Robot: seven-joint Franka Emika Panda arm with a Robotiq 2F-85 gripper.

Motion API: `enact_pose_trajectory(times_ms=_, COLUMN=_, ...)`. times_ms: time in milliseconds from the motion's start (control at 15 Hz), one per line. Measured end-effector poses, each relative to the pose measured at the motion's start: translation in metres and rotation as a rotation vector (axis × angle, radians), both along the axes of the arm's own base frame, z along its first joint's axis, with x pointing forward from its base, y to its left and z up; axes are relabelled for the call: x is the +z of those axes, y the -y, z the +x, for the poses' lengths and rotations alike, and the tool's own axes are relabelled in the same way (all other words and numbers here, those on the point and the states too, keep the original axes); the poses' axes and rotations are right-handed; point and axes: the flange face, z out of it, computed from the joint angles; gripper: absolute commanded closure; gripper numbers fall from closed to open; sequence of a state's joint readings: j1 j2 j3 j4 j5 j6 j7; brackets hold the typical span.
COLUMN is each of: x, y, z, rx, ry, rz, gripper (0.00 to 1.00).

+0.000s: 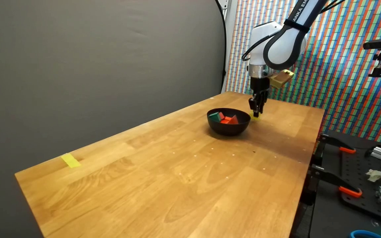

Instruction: Put all the blocks in the bowl

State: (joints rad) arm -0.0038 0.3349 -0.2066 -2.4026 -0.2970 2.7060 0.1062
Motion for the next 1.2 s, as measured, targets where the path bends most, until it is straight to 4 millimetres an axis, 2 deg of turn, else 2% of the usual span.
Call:
enact_pose_trajectory(times_ms=267, x=0.044, y=0.0, z=0.004, rx=0.03, ry=0.087, rz=-0.042, gripper=0.83)
enact_pose_trajectory(times_ms=467, x=0.066, y=0.002, z=0.002, rx=0.037, ry=0.129, rz=-0.053, gripper=0.83)
enact_pose_trajectory(times_ms=600, x=0.084, y=-0.005, z=0.005, rx=0.057, ry=0.165, rz=-0.052, gripper=0.83)
enact_pose_trajectory(times_ms=733, x=0.1, y=-0.023, z=0.01, rx=0.107, ry=0.199, rz=-0.046, gripper=0.83)
enact_pose_trajectory(times_ms=867, x=0.109, y=-0.05, z=0.016, rx=0.177, ry=0.227, rz=-0.022, gripper=0.83)
enact_pose_trajectory(times_ms=1067, x=0.104, y=-0.095, z=0.022, rx=0.257, ry=0.241, rz=0.068, gripper=0.82)
enact_pose_trajectory(times_ms=1133, x=0.097, y=-0.107, z=0.023, rx=0.269, ry=0.23, rz=0.104, gripper=0.73)
enact_pose_trajectory(times_ms=1200, x=0.09, y=-0.115, z=0.023, rx=0.275, ry=0.217, rz=0.139, gripper=0.39)
